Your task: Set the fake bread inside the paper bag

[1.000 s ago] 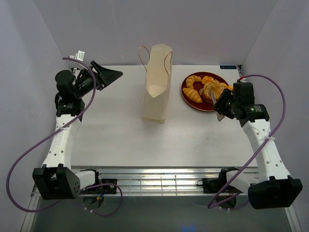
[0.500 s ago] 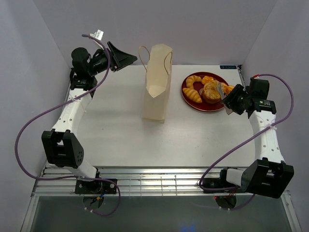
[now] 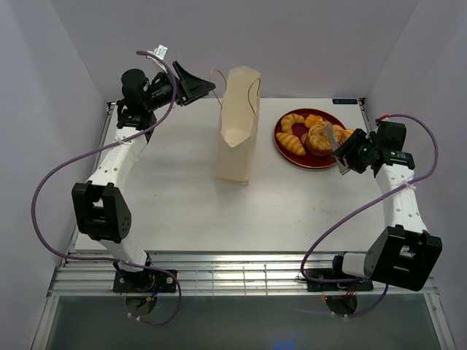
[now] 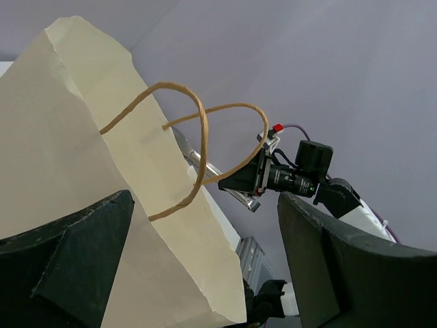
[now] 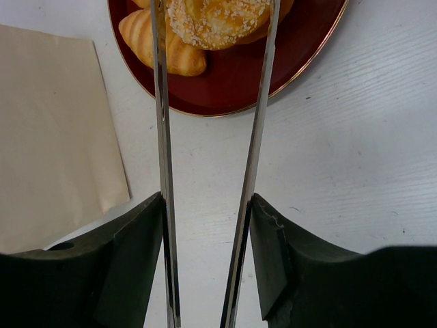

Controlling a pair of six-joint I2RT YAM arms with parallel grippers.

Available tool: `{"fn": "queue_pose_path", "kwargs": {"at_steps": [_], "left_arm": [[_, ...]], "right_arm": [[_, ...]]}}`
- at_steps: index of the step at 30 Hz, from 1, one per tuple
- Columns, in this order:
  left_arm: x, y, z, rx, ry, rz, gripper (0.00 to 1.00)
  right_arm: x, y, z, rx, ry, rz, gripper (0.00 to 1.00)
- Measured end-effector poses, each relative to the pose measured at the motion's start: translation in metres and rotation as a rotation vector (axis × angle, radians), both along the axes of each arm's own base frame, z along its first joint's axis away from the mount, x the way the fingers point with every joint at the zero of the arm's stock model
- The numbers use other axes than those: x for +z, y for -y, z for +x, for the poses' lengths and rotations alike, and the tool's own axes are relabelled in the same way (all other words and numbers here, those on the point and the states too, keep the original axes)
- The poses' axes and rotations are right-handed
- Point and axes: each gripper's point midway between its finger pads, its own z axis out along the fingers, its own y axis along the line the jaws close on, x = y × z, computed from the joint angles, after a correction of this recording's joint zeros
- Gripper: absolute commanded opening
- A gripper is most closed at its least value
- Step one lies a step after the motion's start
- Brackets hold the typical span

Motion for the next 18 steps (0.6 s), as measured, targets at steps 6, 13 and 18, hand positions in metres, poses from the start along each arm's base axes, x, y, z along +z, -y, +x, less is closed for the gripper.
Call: {"fn": "queue_pose_path", "kwargs": {"at_steps": [6, 13, 18], "left_arm": [[0.002, 0.004, 0.016, -0.014, 0.016, -0.009, 0.89], [-0.016, 0.007, 0.032, -0.020, -0.036, -0.015, 0.68], [-0.021, 0.007, 0.035, -0.022, -0.057, -0.019, 0.55]], "right_arm": [[-0.009, 0.000, -0.002, 0.000, -0.016, 0.001, 0.57], [-0.008, 0.001, 0.000, 0.000, -0.008, -0.003, 0.57], [-0.008, 0.002, 0.001, 0.000, -0.004, -0.005, 0.58]]}}
